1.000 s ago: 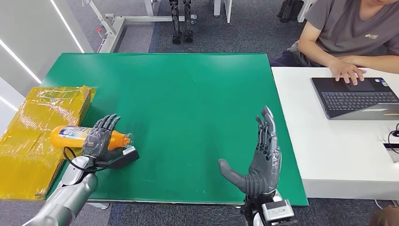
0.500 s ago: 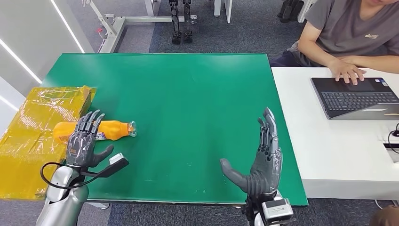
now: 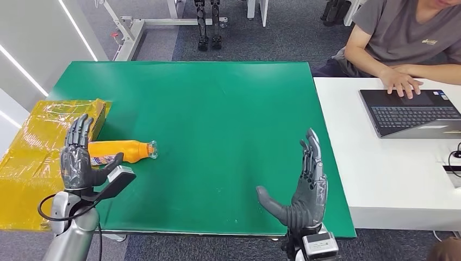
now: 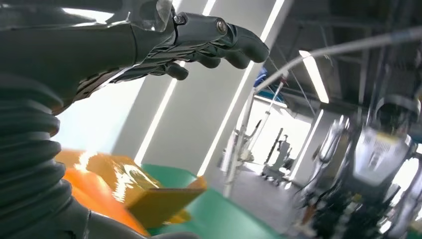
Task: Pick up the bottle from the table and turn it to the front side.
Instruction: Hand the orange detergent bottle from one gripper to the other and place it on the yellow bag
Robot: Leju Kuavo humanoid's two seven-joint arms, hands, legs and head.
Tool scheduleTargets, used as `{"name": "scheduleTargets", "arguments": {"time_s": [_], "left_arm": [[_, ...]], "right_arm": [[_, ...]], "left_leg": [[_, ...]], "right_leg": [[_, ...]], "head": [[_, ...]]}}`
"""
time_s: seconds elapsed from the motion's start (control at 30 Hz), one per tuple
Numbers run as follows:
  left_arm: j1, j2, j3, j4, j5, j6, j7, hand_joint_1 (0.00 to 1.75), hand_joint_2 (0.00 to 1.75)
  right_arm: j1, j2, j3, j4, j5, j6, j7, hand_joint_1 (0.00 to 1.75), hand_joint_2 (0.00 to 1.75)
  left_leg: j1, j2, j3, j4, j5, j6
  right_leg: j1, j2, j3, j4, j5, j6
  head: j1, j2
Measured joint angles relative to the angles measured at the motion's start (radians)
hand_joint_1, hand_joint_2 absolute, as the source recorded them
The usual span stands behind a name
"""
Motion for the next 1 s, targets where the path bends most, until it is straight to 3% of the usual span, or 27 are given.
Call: {"name": "scheduleTargets", "arguments": {"time_s": [0.33,0.5,0.7,0.87,1.0], "left_arm": [[0.019,-0.092,-0.2,-0.299,0.61,-0.002,-0.007,0.0,1.75],[0.045,-0.156,-0.274,-0.412,0.844,-0.104,-0.008,0.0,1.75],[0.113,-0.275,-0.275,-0.506,0.929,-0.312,-0.008,0.0,1.75],[0.147,-0.329,-0.269,-0.522,0.898,-0.351,-0.008,0.0,1.75],[0.161,-0.336,-0.268,-0.522,0.852,-0.328,-0.008,0.0,1.75]], "right_arm": [[0.021,0.003,0.0,0.0,0.016,0.018,0.0,0.0,1.75],[0.026,0.006,0.0,0.0,0.03,0.037,0.005,0.0,1.75],[0.029,0.015,-0.001,0.0,0.05,0.054,0.015,0.0,1.75],[0.03,0.023,-0.002,0.0,0.056,0.059,0.017,0.0,1.75],[0.032,0.026,-0.002,0.0,0.053,0.077,0.017,0.0,1.75]], "left_leg": [[0.0,-0.001,0.0,0.0,0.0,0.0],[0.0,-0.001,0.0,0.0,-0.001,0.0],[0.0,-0.001,0.0,0.0,-0.001,0.0],[0.0,-0.001,0.0,0.0,-0.001,0.001],[0.0,-0.001,0.0,0.0,-0.001,0.001]], "right_leg": [[0.0,-0.001,0.0,0.0,0.0,0.0],[0.0,0.0,0.0,0.0,0.0,0.0],[0.0,0.0,0.0,-0.001,0.0,0.0],[0.0,0.0,0.0,-0.001,0.0,0.0],[0.0,0.0,0.0,0.0,0.0,0.0]], "head": [[0.0,0.0],[0.0,0.0],[0.0,0.0],[0.0,0.0],[0.0,0.0]]}}
